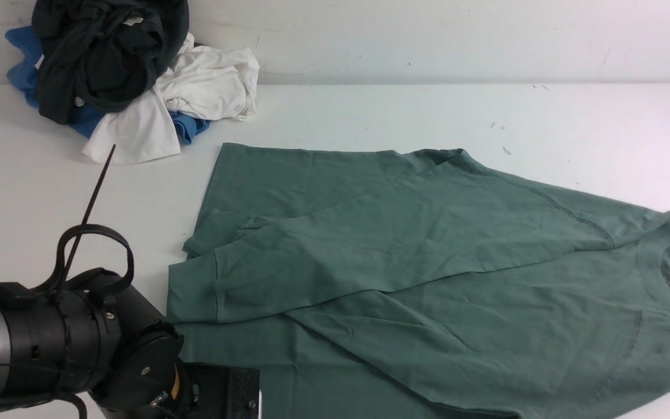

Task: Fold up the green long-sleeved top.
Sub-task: Use both arms simultaneously to clamp the lower edge of the clothing fabric

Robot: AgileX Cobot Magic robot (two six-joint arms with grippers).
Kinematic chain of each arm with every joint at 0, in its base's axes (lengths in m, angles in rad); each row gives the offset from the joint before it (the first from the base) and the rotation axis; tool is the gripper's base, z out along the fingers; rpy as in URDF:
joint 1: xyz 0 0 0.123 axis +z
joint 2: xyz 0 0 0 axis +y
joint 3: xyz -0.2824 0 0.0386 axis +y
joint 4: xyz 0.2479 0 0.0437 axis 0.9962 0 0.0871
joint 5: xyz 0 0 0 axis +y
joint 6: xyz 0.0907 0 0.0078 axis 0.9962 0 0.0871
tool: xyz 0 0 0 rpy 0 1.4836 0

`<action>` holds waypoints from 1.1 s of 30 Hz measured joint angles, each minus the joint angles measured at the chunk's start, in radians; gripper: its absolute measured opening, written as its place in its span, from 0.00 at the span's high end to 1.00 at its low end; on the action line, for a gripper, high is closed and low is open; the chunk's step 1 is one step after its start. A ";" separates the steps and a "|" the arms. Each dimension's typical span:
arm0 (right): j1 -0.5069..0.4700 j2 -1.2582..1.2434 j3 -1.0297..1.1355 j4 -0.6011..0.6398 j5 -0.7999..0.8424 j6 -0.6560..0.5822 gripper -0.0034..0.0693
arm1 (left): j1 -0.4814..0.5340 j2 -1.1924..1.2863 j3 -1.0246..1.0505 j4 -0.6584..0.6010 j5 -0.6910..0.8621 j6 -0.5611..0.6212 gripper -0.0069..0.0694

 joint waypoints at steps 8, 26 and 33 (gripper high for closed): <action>0.000 0.000 0.000 -0.042 -0.001 0.000 0.45 | -0.005 0.027 -0.025 -0.013 0.063 0.038 0.53; 0.000 0.268 0.000 -0.207 -0.026 -0.013 0.35 | -0.005 -0.056 -0.058 0.019 0.312 -0.021 0.91; 0.000 0.437 0.000 -0.318 -0.248 -0.248 0.34 | -0.005 -0.056 -0.058 0.019 0.303 -0.057 0.91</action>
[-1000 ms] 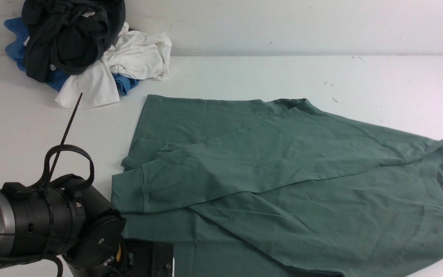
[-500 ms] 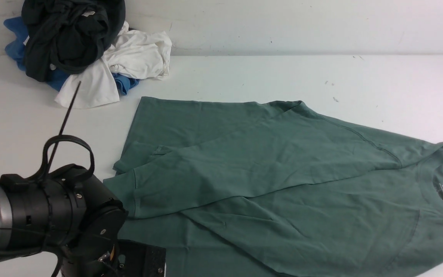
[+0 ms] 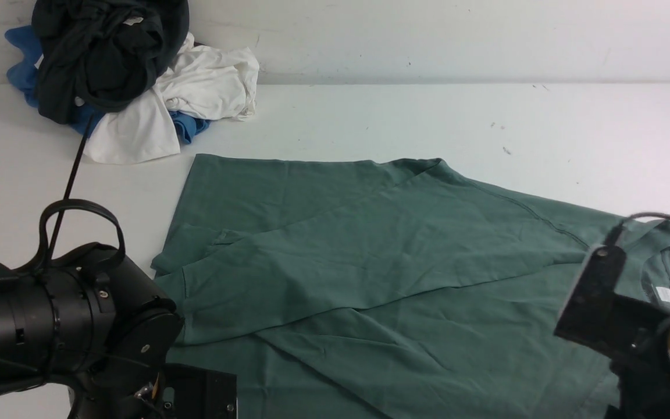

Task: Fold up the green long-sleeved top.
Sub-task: Use both arms simultaneously to clamp the lower edge of the clothing fabric

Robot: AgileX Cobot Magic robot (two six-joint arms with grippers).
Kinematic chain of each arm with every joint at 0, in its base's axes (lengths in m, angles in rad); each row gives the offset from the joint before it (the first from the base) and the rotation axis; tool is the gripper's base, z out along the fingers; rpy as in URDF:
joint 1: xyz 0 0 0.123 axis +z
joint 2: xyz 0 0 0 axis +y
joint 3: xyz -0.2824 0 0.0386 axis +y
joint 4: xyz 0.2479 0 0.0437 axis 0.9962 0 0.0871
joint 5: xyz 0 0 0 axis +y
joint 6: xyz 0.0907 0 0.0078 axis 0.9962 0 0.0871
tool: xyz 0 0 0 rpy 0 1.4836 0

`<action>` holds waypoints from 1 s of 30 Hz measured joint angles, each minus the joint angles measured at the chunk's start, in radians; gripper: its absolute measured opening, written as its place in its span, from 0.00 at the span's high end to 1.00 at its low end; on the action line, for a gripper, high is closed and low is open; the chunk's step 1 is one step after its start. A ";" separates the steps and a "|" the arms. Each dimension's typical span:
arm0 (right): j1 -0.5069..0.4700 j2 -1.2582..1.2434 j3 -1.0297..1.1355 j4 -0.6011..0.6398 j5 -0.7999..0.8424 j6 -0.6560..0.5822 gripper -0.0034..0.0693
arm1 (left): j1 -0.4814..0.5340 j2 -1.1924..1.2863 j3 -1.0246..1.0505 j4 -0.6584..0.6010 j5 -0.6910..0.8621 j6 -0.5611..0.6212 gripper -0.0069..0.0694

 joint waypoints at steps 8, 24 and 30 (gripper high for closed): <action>0.000 0.201 -0.001 -0.029 -0.142 -0.184 0.34 | 0.000 0.000 0.000 -0.025 -0.024 -0.005 0.91; -0.023 0.310 0.030 0.008 -0.197 -0.344 0.56 | 0.001 -0.001 0.000 -0.038 -0.054 -0.005 0.91; -0.030 0.287 0.038 0.019 -0.194 -0.351 0.92 | 0.014 -0.002 0.000 -0.021 -0.066 -0.006 0.91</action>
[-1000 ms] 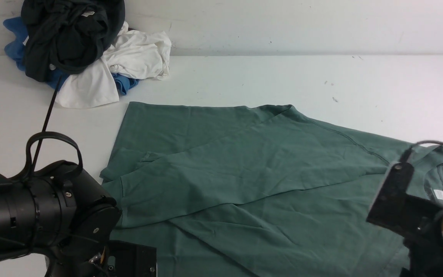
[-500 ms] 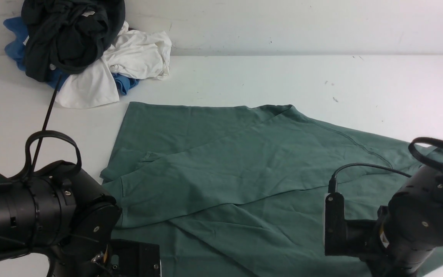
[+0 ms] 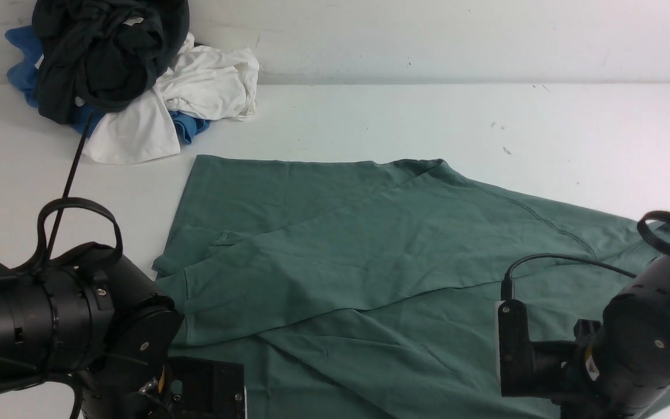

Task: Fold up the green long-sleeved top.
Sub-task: Use both arms simultaneously to clamp the lower edge of the clothing fabric, then use both arms to drag the lower edge of the fabric forward and fold it over the upper edge

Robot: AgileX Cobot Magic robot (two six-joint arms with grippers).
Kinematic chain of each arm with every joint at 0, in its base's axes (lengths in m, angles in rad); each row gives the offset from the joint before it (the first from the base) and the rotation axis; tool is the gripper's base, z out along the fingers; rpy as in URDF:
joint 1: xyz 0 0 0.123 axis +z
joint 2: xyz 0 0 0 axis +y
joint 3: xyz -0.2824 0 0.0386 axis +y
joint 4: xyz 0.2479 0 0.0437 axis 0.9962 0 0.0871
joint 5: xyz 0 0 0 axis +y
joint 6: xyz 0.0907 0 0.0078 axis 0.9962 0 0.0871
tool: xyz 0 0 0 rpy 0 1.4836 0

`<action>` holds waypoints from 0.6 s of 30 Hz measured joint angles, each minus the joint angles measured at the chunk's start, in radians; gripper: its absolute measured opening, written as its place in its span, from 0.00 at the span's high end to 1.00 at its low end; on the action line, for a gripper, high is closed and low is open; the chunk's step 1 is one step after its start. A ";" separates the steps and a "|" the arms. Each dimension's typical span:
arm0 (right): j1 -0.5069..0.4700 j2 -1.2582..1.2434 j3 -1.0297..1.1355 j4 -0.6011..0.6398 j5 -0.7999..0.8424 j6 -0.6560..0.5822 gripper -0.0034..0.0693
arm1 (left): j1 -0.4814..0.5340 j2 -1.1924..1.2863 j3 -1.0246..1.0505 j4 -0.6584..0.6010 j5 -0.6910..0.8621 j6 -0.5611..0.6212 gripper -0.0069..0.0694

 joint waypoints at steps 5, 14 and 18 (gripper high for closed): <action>-0.002 -0.068 0.006 0.003 0.042 0.000 0.93 | 0.058 -0.043 -0.014 0.004 -0.008 -0.008 0.91; -0.124 -0.135 -0.197 0.054 0.163 -0.034 0.93 | 0.172 -0.128 -0.164 0.019 -0.001 0.009 0.90; -0.197 -0.135 -0.339 0.125 0.213 -0.110 0.93 | 0.208 -0.116 -0.276 0.035 -0.008 0.041 0.89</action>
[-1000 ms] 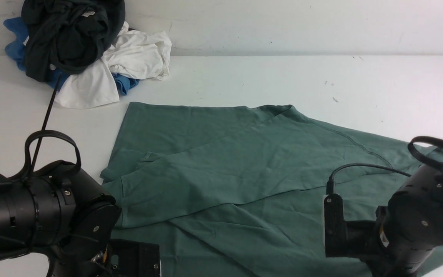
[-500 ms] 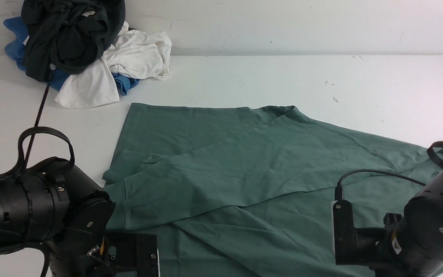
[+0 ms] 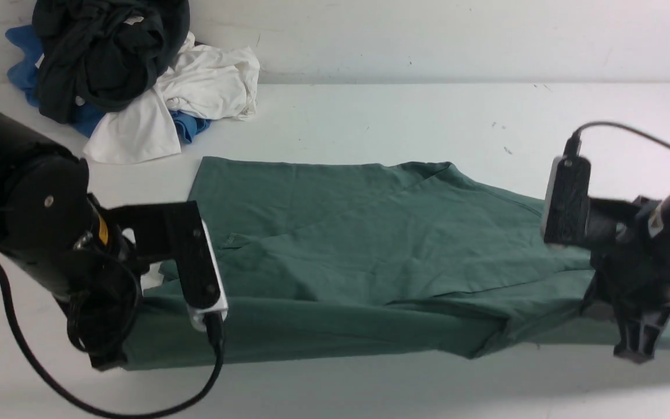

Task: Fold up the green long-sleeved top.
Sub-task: Use both arms to drag the lower edge of the fabric forward and fold it over the upper edge

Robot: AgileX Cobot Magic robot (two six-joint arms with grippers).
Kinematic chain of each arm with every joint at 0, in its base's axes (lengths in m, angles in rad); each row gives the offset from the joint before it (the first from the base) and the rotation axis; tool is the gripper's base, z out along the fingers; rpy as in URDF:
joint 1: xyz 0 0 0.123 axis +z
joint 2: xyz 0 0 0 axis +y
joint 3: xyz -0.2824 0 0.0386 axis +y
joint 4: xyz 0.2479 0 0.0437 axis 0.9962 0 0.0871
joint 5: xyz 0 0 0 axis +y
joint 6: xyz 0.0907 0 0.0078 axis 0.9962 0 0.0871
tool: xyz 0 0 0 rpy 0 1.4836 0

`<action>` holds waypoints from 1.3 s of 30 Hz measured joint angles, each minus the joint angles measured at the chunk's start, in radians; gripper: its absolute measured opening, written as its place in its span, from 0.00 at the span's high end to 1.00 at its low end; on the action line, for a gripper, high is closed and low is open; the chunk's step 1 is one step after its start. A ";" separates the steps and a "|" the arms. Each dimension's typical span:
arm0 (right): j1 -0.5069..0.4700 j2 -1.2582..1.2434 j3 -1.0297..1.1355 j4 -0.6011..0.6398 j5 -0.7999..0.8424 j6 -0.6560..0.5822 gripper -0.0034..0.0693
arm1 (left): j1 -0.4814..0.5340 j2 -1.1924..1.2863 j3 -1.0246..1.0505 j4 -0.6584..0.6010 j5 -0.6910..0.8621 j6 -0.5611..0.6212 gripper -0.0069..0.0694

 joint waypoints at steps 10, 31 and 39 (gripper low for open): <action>-0.082 0.122 -0.288 0.057 0.067 -0.075 0.94 | 0.044 0.167 -0.298 0.022 -0.024 0.040 0.89; -0.150 0.587 -0.770 0.109 0.118 -0.085 0.94 | 0.170 0.603 -0.755 0.024 -0.103 0.074 0.89; -0.175 0.699 -0.848 0.139 0.062 -0.085 0.94 | 0.174 0.738 -0.815 0.026 -0.167 0.054 0.89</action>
